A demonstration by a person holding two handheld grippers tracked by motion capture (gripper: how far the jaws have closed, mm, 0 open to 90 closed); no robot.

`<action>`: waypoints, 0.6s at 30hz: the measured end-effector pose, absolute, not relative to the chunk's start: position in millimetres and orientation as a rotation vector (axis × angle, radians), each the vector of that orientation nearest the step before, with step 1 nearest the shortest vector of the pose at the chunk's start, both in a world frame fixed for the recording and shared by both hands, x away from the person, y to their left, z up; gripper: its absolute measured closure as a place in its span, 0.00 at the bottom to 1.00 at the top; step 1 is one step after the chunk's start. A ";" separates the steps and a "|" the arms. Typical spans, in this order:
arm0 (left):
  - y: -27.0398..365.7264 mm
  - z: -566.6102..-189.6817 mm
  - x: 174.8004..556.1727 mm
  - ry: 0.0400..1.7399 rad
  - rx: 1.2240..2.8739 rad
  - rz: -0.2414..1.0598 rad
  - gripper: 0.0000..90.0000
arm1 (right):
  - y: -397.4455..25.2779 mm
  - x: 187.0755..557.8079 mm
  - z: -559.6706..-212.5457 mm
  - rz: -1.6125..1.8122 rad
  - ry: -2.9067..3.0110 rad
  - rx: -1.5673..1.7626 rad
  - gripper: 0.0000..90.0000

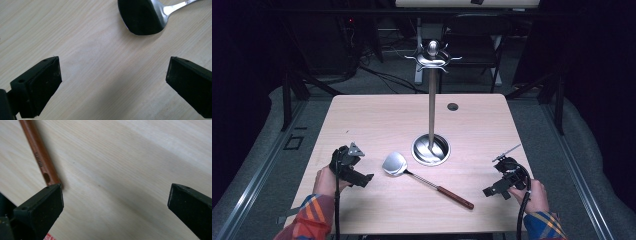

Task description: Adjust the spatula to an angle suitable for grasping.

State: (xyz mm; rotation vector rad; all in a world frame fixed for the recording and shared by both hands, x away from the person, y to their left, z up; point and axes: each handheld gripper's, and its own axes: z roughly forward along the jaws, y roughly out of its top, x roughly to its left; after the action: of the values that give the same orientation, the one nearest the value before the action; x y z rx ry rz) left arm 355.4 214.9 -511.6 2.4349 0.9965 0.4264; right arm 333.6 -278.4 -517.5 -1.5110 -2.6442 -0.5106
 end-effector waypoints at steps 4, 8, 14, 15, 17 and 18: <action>212.4 -511.8 354.5 0.975 2.443 0.423 0.00 | -275.8 332.3 -517.4 -0.562 -2.613 -1.500 0.00; 211.0 -511.5 354.3 0.972 2.433 0.431 0.00 | -277.4 332.2 -513.2 -0.621 -2.590 -1.503 0.00; 204.9 -514.1 355.1 0.926 2.435 0.396 0.00 | -287.1 333.1 -508.6 -0.736 -2.498 -1.632 0.00; 204.9 -514.1 355.1 0.926 2.435 0.396 0.00 | -287.1 333.1 -508.6 -0.736 -2.498 -1.632 0.00; 198.7 -515.9 355.3 0.881 2.452 0.378 0.00 | -289.2 334.2 -505.8 -0.733 -2.518 -1.600 0.00; 198.7 -515.9 355.3 0.881 2.452 0.378 0.00 | -289.2 334.2 -505.8 -0.733 -2.518 -1.600 0.00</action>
State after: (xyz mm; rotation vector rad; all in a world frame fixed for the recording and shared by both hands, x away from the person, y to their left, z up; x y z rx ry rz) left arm 355.3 198.7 -515.9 2.4518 0.8811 0.3781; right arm 334.2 -289.2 -505.8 -1.5999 -2.5183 -0.7335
